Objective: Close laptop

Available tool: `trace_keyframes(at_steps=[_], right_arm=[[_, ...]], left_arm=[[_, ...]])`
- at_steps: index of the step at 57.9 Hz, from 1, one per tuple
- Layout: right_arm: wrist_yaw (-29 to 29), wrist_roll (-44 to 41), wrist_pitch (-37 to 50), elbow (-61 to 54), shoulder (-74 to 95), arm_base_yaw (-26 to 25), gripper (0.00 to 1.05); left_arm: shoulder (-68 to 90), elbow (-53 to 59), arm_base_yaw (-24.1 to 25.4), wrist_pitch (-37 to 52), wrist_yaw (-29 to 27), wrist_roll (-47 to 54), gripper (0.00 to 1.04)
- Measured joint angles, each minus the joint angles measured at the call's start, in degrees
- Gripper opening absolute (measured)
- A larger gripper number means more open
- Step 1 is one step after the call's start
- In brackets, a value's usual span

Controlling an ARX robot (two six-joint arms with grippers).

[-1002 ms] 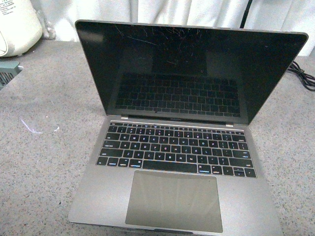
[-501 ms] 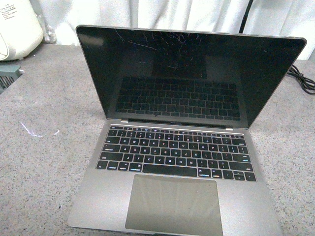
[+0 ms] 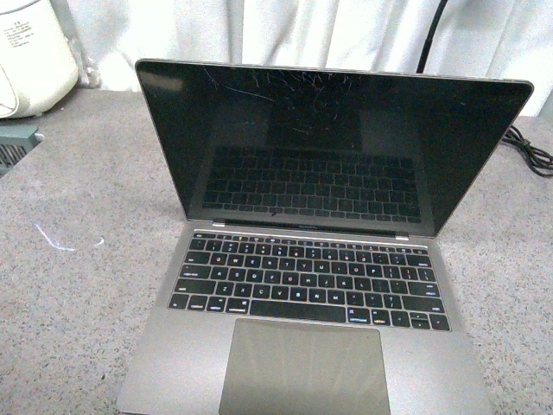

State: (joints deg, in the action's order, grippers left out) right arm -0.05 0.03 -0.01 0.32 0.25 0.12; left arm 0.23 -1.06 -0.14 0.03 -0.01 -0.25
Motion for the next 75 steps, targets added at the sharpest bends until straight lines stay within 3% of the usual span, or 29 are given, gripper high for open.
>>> trace_keyframes(at_steps=[50,53,56,58,65,75], right_arm=[[0.0,0.0,0.0,0.0,0.0,0.0,0.95],[5.7,-1.8,-0.2,0.0,0.8,1.7,0.95],[13.2,-3.9,1.3,0.0,3.1,3.6,0.95],[14.6,-4.6,3.5,0.3,5.9,4.2,0.95],[10.6,-4.7,10.6,2.9,16.0,3.8,0.95],[1.7,-3.2,21.7,7.6,32.6,1.0,0.95]], left_arm=[[0.0,0.0,0.0,0.0,0.0,0.0,0.98],[0.1,0.0,0.1,-0.1,0.4,-0.1,0.98],[2.4,-0.2,1.4,-1.0,4.6,-1.5,0.98],[4.7,-0.2,1.9,-0.1,4.9,-2.4,0.98],[14.4,-0.2,1.8,6.5,3.3,-4.6,0.98],[30.8,-5.0,-2.3,20.5,-1.6,-4.5,0.98]])
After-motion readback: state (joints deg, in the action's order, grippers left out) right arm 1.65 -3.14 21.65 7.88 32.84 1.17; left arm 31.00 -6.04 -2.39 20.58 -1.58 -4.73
